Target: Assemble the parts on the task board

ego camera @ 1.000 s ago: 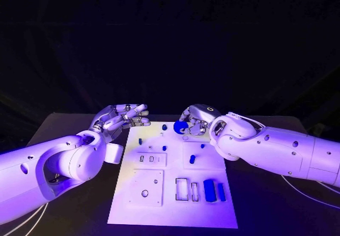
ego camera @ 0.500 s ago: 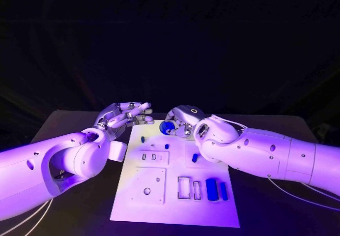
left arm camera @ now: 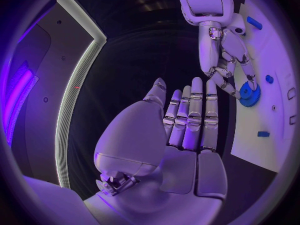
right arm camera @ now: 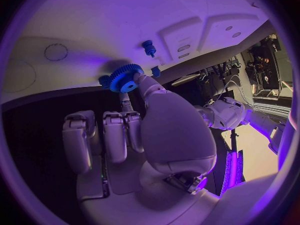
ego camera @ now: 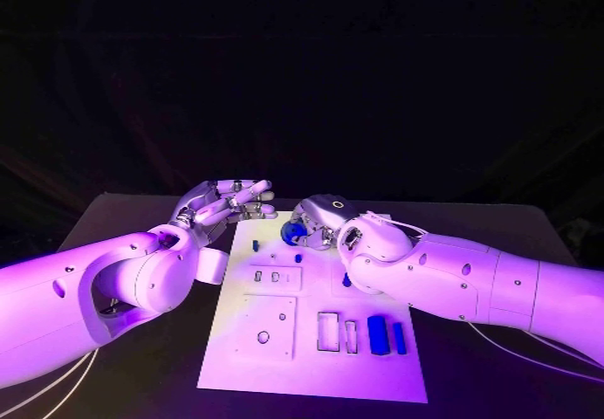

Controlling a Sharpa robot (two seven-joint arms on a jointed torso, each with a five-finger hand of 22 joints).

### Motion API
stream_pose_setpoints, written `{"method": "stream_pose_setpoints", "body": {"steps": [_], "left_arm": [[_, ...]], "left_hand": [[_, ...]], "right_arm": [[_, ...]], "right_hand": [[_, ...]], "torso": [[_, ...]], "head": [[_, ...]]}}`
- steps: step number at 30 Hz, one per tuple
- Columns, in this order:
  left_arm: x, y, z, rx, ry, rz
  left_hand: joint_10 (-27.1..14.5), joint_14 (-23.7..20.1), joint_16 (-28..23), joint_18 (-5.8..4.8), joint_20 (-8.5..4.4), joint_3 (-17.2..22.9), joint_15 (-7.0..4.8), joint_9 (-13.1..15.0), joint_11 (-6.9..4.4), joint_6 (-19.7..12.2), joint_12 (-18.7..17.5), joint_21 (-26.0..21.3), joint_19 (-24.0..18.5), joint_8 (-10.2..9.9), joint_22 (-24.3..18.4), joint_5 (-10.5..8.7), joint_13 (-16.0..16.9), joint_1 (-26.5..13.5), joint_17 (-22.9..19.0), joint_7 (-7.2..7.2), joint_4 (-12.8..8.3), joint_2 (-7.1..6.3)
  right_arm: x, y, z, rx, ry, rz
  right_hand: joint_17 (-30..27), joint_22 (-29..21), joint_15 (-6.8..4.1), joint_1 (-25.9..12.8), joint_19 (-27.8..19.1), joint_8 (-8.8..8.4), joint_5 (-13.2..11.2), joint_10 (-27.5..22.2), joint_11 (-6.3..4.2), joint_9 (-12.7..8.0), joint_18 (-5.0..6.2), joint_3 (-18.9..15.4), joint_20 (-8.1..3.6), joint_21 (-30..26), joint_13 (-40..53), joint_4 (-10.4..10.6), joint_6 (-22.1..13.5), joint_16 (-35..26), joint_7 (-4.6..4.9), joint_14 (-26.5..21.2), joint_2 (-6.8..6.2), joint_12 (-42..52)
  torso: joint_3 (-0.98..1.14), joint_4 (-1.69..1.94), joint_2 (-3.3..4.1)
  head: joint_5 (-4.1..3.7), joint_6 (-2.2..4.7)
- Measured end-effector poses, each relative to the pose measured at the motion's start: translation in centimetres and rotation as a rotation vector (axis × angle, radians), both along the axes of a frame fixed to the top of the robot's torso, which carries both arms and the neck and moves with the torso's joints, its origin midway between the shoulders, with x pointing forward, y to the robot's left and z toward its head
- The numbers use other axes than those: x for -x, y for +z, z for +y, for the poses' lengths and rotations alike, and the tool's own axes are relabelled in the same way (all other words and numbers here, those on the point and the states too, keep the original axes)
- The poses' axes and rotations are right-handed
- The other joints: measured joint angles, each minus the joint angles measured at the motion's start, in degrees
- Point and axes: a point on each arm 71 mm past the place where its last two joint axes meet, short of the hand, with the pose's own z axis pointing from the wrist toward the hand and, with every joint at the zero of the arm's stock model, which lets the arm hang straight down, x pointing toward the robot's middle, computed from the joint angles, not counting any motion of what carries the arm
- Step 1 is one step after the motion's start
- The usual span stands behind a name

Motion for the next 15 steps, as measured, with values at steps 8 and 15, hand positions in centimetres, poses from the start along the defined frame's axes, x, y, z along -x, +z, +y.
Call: {"method": "stream_pose_setpoints", "body": {"steps": [8, 15], "left_arm": [[0.03, 0.01, -0.05, 0.001, -0.002, 0.000], [0.05, 0.02, -0.01, 0.000, -0.002, 0.000]], "left_hand": [[0.0, 0.0, -0.2, 0.00, 0.00, 0.2, 0.00, 0.0, 0.00, 0.0, 0.0, 0.0, 0.0, -0.3, 0.0, 0.00, 0.0, 0.2, 0.0, 0.00, -0.2, 0.23], [0.0, 0.0, -0.2, 0.00, 0.00, 0.2, 0.00, 0.0, 0.00, 0.0, 0.0, 0.0, 0.0, -0.3, 0.0, 0.00, 0.0, 0.2, 0.0, 0.00, -0.2, 0.23]], "right_arm": [[-0.23, -0.10, -0.02, 0.001, -0.020, 0.001], [-0.26, -0.13, 0.12, 0.001, -0.026, 0.003]], "right_hand": [[0.0, 0.0, 0.00, -1.0, 0.0, -1.04, -0.6, 0.0, 0.00, 0.0, 0.00, 0.2, 0.00, 0.0, 0.0, 0.0, 0.2, 0.0, 0.21, 0.0, -0.98, -0.4], [0.0, 0.0, 0.64, -3.2, -0.1, -3.89, -3.4, 0.1, 0.89, 2.2, 0.00, 0.2, 0.11, 0.0, 0.0, 0.4, -0.3, 0.0, -0.45, 0.1, -1.99, -2.7]], "torso": [[-0.01, -0.07, -0.02], [-0.01, -0.11, -0.02]], "head": [[0.06, 0.03], [0.02, 0.13]]}}
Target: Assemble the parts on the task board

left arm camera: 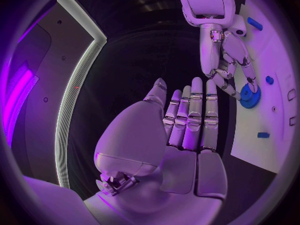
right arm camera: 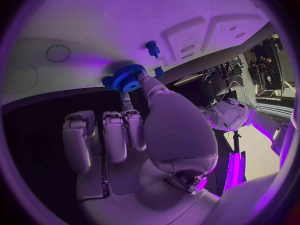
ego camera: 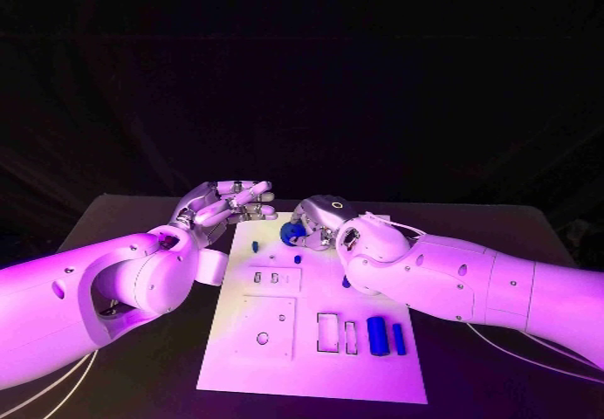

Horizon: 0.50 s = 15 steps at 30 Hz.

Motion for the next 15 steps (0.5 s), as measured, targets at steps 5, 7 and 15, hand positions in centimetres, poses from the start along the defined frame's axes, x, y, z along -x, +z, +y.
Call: {"method": "stream_pose_setpoints", "body": {"steps": [5, 7, 15], "left_arm": [[0.01, 0.01, -0.01, 0.000, 0.000, 0.000], [0.02, 0.01, -0.01, 0.000, -0.001, 0.000], [0.04, 0.01, -0.04, 0.000, -0.002, 0.001]], "left_hand": [[0.0, 0.0, 0.0, 0.00, 0.00, 0.0, 0.00, 0.0, 0.00, 0.0, 0.0, 0.0, 0.0, 0.0, 0.0, 0.00, 0.0, 0.0, 0.0, 0.00, 0.0, 0.00], [0.0, 0.0, 0.0, 0.00, 0.00, 0.0, 0.00, 0.0, 0.00, 0.0, 0.0, 0.0, 0.0, 0.0, 0.0, 0.00, 0.0, 0.0, 0.0, 0.00, 0.0, 0.00], [0.0, 0.0, 0.0, 0.00, 0.00, 0.0, 0.00, 0.0, 0.00, 0.0, 0.0, 0.0, 0.0, 0.0, -0.1, 0.00, 0.0, 0.0, 0.0, 0.00, 0.0, 0.00]], "right_arm": [[-0.12, -0.06, -0.07, 0.002, -0.007, 0.002], [-0.11, -0.07, -0.04, 0.002, -0.007, 0.004], [-0.13, -0.16, -0.11, 0.008, -0.009, 0.016]], "right_hand": [[0.0, 0.0, 0.83, -1.6, 0.0, -3.19, -0.6, -0.2, 0.86, -1.2, 0.00, -0.4, 0.94, 0.0, 0.0, 0.8, -3.7, 0.0, 1.53, 0.1, -0.51, -1.8], [0.0, 0.0, 1.03, -2.0, 0.0, -3.75, -0.9, -0.4, 1.06, -1.4, 0.00, -1.0, 1.05, 0.0, 0.0, 1.0, -3.9, 0.0, 1.72, -0.1, -0.90, -1.8], [0.0, 0.0, 1.03, -3.3, 0.0, -3.97, 0.7, -0.2, 1.26, -1.4, -0.01, -2.1, 1.46, 0.0, 0.0, 2.1, -3.6, 0.0, 1.42, -0.1, -1.14, -1.8]], "torso": [[0.01, 0.01, -0.01], [0.01, 0.01, -0.01], [0.04, -0.02, -0.01]], "head": [[-0.08, -0.03], [-0.07, -0.08], [-0.08, -0.13]]}}
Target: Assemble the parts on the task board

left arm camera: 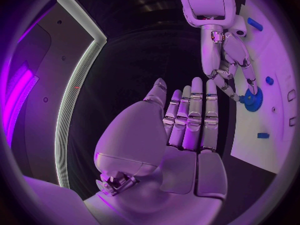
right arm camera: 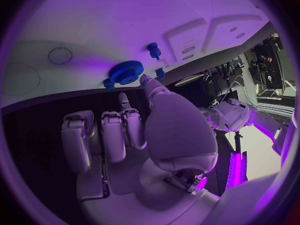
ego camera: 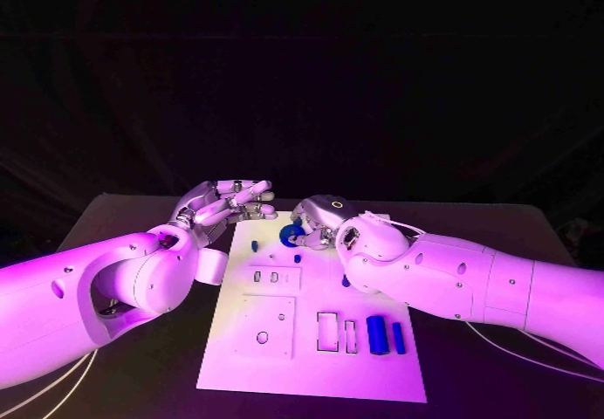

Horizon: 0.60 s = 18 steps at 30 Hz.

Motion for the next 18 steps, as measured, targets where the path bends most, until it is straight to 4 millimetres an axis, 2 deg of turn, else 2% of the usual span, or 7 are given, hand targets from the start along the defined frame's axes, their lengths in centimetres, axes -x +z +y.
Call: {"method": "stream_pose_setpoints", "body": {"steps": [4, 6, 10, 14, 18], "left_arm": [[0.0, 0.0, 0.0, 0.000, 0.000, 0.000], [0.0, 0.0, 0.0, 0.000, 0.000, 0.001], [0.0, 0.0, 0.1, -0.001, 0.002, 0.001], [0.0, 0.0, 0.3, -0.003, 0.007, 0.001], [0.0, 0.0, 0.6, -0.005, 0.012, 0.001]], "left_hand": [[0.0, 0.0, 0.0, 0.00, 0.00, 0.0, 0.00, 0.0, 0.00, 0.0, 0.0, 0.0, 0.0, 0.0, 0.0, 0.00, 0.0, 0.0, 0.0, 0.00, 0.0, 0.00], [0.0, 0.0, 0.0, 0.00, 0.00, 0.0, 0.00, 0.0, 0.00, 0.0, 0.0, 0.0, 0.0, 0.0, 0.0, 0.00, 0.0, 0.0, 0.0, 0.00, 0.0, 0.00], [0.0, 0.0, 0.0, 0.00, 0.00, 0.0, 0.00, 0.0, 0.00, 0.0, 0.0, 0.0, 0.0, 0.0, 0.0, 0.00, 0.0, 0.0, 0.0, 0.00, 0.0, 0.00], [0.0, 0.0, 0.0, 0.00, 0.00, -0.2, 0.00, 0.0, 0.00, 0.0, 0.0, 0.0, 0.0, 0.0, 0.0, 0.00, 0.0, 0.0, 0.0, 0.00, -0.2, 0.00], [0.0, 0.0, 0.0, 0.00, 0.00, -0.2, 0.00, 0.0, 0.00, 0.0, 0.0, 0.0, 0.0, 0.0, 0.0, 0.00, 0.0, 0.0, 0.0, 0.00, -0.2, 0.00]], "right_arm": [[0.0, -0.1, -0.2, 0.000, -0.002, 0.010], [0.1, -0.1, -0.4, -0.002, -0.002, 0.012], [0.6, 0.1, -1.3, -0.022, -0.001, 0.013], [1.0, 0.7, -3.4, -0.067, -0.009, 0.005], [1.2, 2.2, -7.3, -0.121, -0.024, 0.000]], "right_hand": [[0.0, 0.0, 0.00, -0.1, 0.0, 0.00, 0.5, 0.0, 0.00, 0.0, 0.00, -0.2, 0.00, 0.0, 0.0, 0.2, 0.3, 0.0, 0.15, 0.0, 0.14, 0.0], [0.0, 0.0, 0.00, -0.1, 0.0, 0.00, 0.7, 0.0, 0.00, 0.0, 0.00, -0.2, 0.00, 0.0, 0.0, 0.2, 0.5, 0.0, -0.09, 0.0, 0.14, 0.0], [0.0, 0.0, 0.00, -0.4, 0.0, 0.00, 2.2, 0.0, 0.00, 0.0, 0.00, 0.0, 0.00, 0.0, 0.0, 0.3, 1.2, 0.0, -0.12, 0.0, 0.38, 0.5], [0.0, 0.0, 0.00, 0.4, 0.0, -0.45, 2.3, 0.0, 0.00, 0.0, 0.01, 0.8, 0.00, 0.0, 0.0, -0.5, 1.5, 0.0, -0.25, 0.0, 1.12, 0.5], [0.0, 0.0, 0.00, 2.3, 0.0, -0.66, 1.8, -0.5, 0.02, -0.2, 0.01, 2.0, 0.00, 0.0, 0.0, -1.7, 1.5, 0.0, -0.25, 0.0, 1.73, -1.0]], "torso": [[-0.01, 0.01, 0.00], [0.01, 0.02, 0.00], [0.03, 0.02, 0.00], [0.04, -0.05, -0.09], [0.00, -0.30, -0.21]], "head": [[0.05, -0.04], [0.09, -0.05], [0.10, 0.05], [0.05, 0.23], [-0.25, 0.49]]}}
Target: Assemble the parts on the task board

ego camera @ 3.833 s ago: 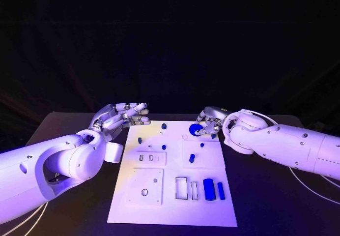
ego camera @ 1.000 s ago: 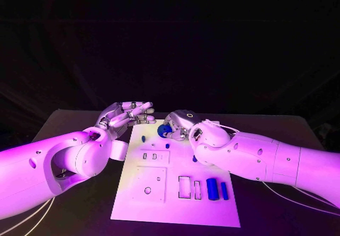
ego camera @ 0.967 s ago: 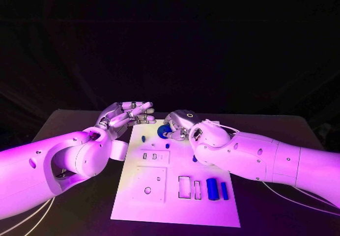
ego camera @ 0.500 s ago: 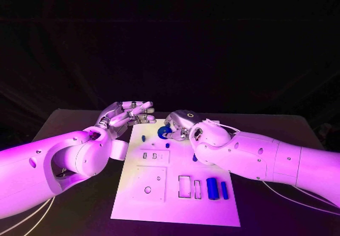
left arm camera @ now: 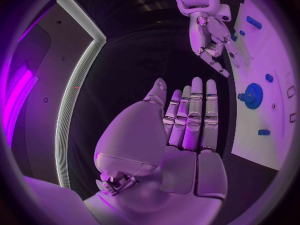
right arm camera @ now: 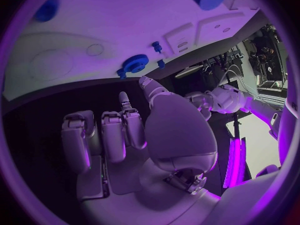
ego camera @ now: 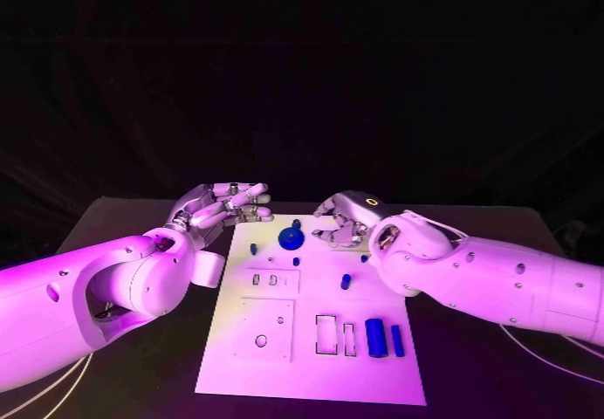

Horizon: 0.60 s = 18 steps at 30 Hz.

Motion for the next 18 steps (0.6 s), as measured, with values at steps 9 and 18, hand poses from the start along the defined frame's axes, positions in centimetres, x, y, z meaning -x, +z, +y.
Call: {"method": "stream_pose_setpoints", "body": {"steps": [9, 18], "left_arm": [[-0.2, -0.1, 0.3, -0.002, 0.008, 0.001], [-0.4, -0.2, 0.3, -0.002, 0.009, 0.002]], "left_hand": [[0.0, 0.0, 0.0, 0.00, 0.00, 0.0, 0.00, 0.0, 0.00, 0.0, 0.0, 0.0, 0.0, 0.0, 0.0, 0.00, 0.0, 0.0, 0.0, 0.00, 0.0, 0.00], [0.0, 0.0, 0.0, 0.00, 0.00, 0.0, 0.00, 0.0, 0.00, 0.2, -0.2, 0.0, 0.0, 0.0, 0.0, 0.00, 0.0, 0.0, 0.0, 0.21, 0.0, 0.00]], "right_arm": [[0.5, 1.1, -8.4, -0.091, -0.042, 0.057], [0.2, 0.4, -11.6, -0.125, -0.060, 0.123]], "right_hand": [[0.0, 0.0, 0.00, 3.0, 0.0, 0.00, -3.1, -0.8, -0.23, -0.2, 0.00, 0.9, 0.00, 0.0, 0.0, -2.2, 0.2, -0.7, -0.21, 0.0, -1.42, -0.9], [0.0, 0.0, 0.00, 3.7, 0.0, -0.45, -3.1, -1.0, -0.43, -0.6, 0.00, 1.0, 0.00, 0.0, 0.0, -2.8, -0.8, -0.7, -0.20, 0.0, -1.98, -1.2]], "torso": [[0.11, -1.01, -0.61], [0.60, -1.41, -0.97]], "head": [[-0.44, 0.17], [-0.78, -0.13]]}}
